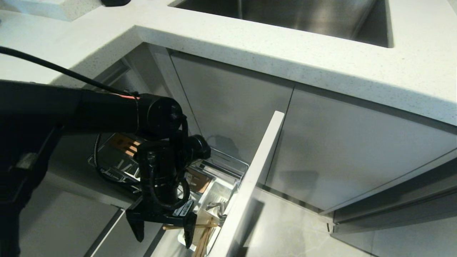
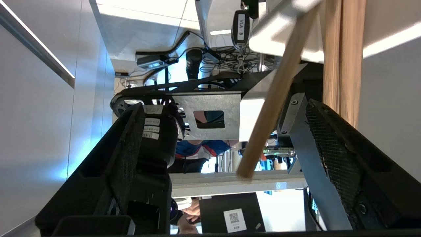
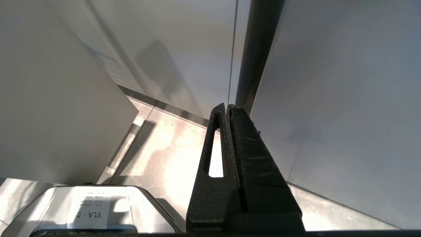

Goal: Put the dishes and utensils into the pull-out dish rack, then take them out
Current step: Take the chopsticks out of the cupboard

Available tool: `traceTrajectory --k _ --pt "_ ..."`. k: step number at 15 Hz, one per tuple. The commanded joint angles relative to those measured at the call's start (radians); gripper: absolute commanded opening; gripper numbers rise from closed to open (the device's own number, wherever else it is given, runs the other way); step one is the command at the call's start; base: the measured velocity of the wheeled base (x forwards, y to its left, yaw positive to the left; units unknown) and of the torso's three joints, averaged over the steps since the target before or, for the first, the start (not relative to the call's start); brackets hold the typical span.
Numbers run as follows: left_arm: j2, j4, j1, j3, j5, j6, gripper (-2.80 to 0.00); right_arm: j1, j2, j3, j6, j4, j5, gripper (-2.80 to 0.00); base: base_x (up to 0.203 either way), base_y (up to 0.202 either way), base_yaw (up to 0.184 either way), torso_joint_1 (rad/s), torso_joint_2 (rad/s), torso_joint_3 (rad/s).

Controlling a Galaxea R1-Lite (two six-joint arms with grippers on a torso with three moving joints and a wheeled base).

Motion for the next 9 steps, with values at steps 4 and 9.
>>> traceTrajectory --k 4,9 --pt "0.043 0.008 0.000 -0.021 -0.020 -0.004 0.00 0.000 0.000 0.002 0.000 0.000 0.000 -2.80 0.000 0.000 0.000 0.000 0.00 0.000" --pt "0.060 0.011 0.000 -0.033 -0.026 -0.009 -2.80 0.001 0.000 0.002 0.000 0.000 0.000 -2.80 0.000 0.000 0.000 0.000 0.00 0.000"
